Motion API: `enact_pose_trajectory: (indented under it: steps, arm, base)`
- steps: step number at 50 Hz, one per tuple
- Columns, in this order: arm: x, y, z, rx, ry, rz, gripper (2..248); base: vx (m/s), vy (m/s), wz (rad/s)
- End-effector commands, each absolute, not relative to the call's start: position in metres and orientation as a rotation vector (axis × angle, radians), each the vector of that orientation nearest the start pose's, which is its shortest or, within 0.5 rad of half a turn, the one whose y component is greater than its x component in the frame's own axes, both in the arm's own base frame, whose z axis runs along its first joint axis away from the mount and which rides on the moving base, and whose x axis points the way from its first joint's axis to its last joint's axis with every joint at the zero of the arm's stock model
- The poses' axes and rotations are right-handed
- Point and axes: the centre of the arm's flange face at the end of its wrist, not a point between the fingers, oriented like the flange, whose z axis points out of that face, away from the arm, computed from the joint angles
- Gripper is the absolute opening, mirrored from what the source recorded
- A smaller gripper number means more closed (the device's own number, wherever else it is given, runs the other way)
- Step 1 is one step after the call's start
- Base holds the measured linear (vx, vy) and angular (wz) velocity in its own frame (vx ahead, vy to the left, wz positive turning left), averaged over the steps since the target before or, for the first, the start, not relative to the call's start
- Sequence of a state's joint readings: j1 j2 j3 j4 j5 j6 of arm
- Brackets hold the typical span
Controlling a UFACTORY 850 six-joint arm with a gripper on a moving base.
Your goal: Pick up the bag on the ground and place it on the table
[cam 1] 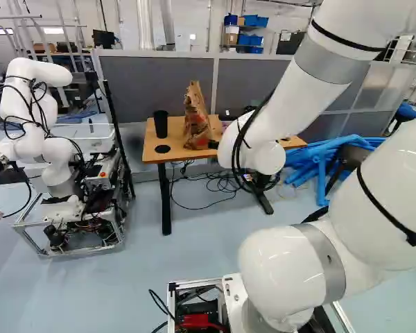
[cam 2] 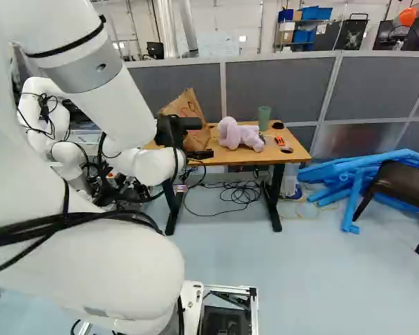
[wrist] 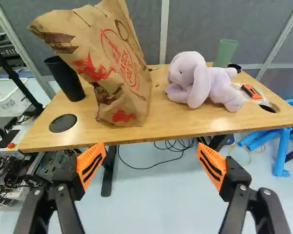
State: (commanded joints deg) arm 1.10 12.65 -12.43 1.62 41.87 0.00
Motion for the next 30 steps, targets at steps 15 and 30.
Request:
enact_pose_trajectory:
  steps: [15,30]
  arm:
    - [0.292,0.002,0.376,-2.587,0.009,-1.779,247]
    - [0.277,0.001,0.369,-2.567,0.003,-1.809,247]
  base:
    - [0.0,0.0,0.0]
    - [0.0,0.0,0.0]
